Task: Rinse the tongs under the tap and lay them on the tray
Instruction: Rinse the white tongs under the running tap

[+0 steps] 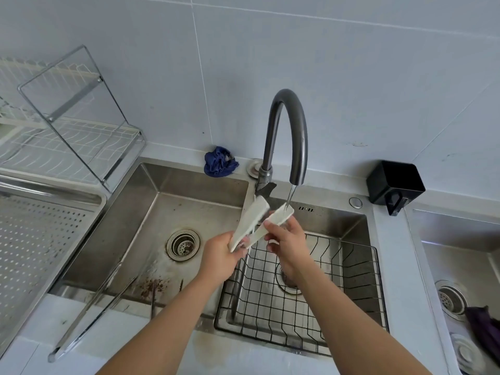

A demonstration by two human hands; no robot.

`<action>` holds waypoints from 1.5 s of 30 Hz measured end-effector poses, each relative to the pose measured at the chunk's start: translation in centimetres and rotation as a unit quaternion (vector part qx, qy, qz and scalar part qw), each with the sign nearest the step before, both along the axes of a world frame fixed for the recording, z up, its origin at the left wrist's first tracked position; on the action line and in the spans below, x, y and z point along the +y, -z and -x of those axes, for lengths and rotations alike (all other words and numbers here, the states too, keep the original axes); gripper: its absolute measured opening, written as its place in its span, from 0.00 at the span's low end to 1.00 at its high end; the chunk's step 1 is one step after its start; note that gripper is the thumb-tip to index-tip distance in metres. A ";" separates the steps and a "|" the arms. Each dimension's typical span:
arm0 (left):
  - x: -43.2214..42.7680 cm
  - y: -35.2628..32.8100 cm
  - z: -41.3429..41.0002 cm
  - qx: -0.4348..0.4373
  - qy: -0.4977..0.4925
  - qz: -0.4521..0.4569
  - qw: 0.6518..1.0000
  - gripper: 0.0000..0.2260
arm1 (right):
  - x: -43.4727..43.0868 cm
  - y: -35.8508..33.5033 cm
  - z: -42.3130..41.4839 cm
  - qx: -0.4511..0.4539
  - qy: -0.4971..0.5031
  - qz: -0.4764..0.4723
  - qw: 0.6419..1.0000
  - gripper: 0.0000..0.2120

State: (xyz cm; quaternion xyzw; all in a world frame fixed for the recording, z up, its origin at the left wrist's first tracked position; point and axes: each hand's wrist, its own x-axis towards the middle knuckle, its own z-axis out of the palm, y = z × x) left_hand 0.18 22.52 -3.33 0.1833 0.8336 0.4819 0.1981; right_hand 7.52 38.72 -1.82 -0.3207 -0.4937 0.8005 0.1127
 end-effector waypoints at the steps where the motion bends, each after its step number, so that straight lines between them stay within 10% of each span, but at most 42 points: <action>1: 0.3 0.0 -0.1 -0.073 -0.016 -0.038 0.996 0.12 | 0.2 -0.3 0.0 0.003 -0.022 0.009 1.000 0.08; 7: 1.8 -0.4 -0.6 -0.300 -0.033 -0.152 0.941 0.09 | 2.3 -1.6 -0.1 -0.024 -0.038 -0.088 0.995 0.10; 15: 5.3 -1.1 -2.2 -0.290 -0.063 -0.074 0.952 0.16 | 0.6 -2.3 1.2 0.007 -0.009 -0.071 0.997 0.16; 20: 7.1 -1.8 -2.4 -0.240 -0.014 -0.025 0.970 0.16 | 2.1 -3.4 1.4 0.102 0.025 0.125 0.987 0.20; 26: 7.2 -2.6 -1.5 -0.250 -0.008 -0.105 0.962 0.20 | 2.7 -3.9 1.5 0.052 0.085 -0.018 0.995 0.07; 29: 8.4 -2.8 -1.9 -0.134 -0.016 -0.081 0.988 0.19 | 1.5 -3.9 2.4 -0.024 0.085 -0.133 0.987 0.17; 31: 8.5 -3.4 -1.8 -0.229 -0.023 -0.101 0.968 0.19 | 1.2 -3.7 2.5 -0.042 0.003 -0.174 0.984 0.27; 35: 7.2 -4.8 -1.1 -0.443 0.024 -0.084 0.892 0.32 | 2.1 -3.1 2.3 -0.060 -0.014 -0.112 0.992 0.35; 38: 7.5 -5.0 -1.4 -0.394 0.062 -0.100 0.911 0.38 | 2.7 -2.5 3.0 -0.125 0.089 -0.130 0.980 0.23; 42: 7.5 -4.1 -3.0 -0.279 0.055 -0.120 0.951 0.19 | 2.5 -2.8 3.4 -0.172 0.118 -0.227 0.951 0.19; 45: 6.9 -4.0 -2.4 -0.323 0.022 -0.155 0.933 0.22 | 1.5 -2.5 2.3 -0.095 0.062 -0.127 0.985 0.20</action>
